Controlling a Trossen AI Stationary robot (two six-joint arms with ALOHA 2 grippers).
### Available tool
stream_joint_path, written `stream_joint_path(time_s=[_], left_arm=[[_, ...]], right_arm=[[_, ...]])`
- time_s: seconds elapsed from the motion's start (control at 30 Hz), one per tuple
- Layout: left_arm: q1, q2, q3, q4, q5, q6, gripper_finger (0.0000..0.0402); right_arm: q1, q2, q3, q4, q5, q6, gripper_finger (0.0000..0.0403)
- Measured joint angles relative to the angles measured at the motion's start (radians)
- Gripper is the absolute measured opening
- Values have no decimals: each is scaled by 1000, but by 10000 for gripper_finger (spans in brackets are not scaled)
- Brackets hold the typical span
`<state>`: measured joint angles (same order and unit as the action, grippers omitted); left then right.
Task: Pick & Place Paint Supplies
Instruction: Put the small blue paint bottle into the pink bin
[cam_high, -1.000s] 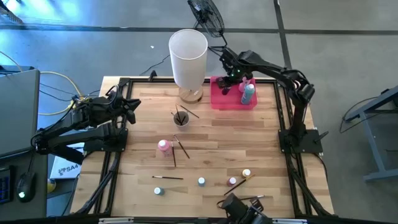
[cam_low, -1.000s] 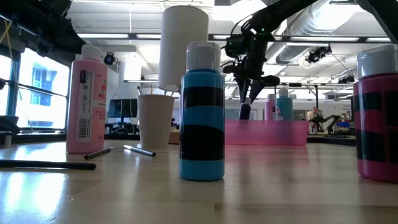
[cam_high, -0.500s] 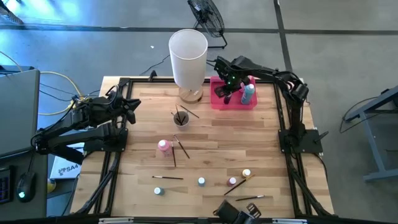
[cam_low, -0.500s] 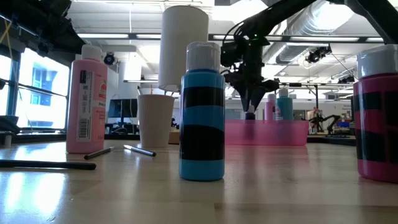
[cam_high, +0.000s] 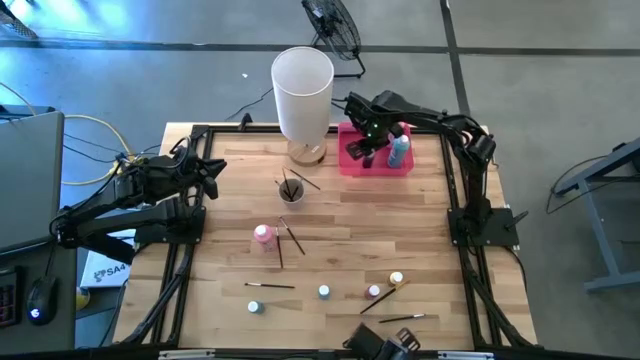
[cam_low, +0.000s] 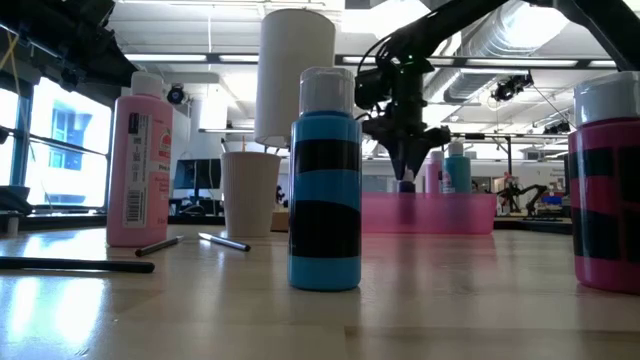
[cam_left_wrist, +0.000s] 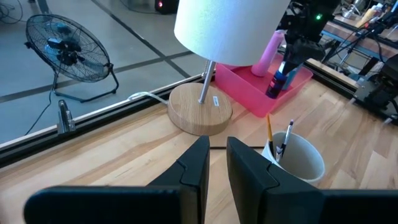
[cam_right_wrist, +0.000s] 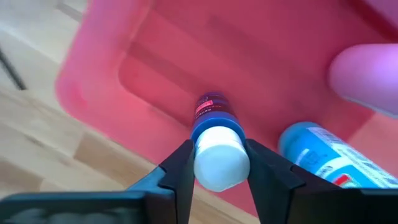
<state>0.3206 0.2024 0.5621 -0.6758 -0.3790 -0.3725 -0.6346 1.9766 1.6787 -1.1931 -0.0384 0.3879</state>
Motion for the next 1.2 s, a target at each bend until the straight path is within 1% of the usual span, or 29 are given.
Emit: stream_joint_path(time_s=[0.1, 0.27, 0.4, 0.5, 0.7, 0.77, 0.97, 1.2], left_arm=[[0, 0, 0, 0, 1, 0, 54], [0, 0, 0, 0, 1, 0, 54], [0, 0, 0, -1, 1, 0, 54], [0, 0, 0, -6, 1, 0, 54], [0, 0, 0, -12, 0, 0, 54], [0, 0, 0, -17, 1, 0, 54], [0, 0, 0, -16, 0, 0, 54], [0, 0, 0, -16, 0, 0, 54]], right_arm=[[0, 0, 0, 7, -15, 4, 122], [7, 0, 0, 8, -17, -1, 114], [7, 0, 0, 18, -22, 0, 124], [7, 0, 0, 30, -49, 4, 127], [19, 17, -1, 48, -53, -11, 114], [21, 20, -1, 51, -53, -15, 122], [22, 21, -1, 51, -42, -19, 161], [22, 21, -1, 59, -29, -19, 187]])
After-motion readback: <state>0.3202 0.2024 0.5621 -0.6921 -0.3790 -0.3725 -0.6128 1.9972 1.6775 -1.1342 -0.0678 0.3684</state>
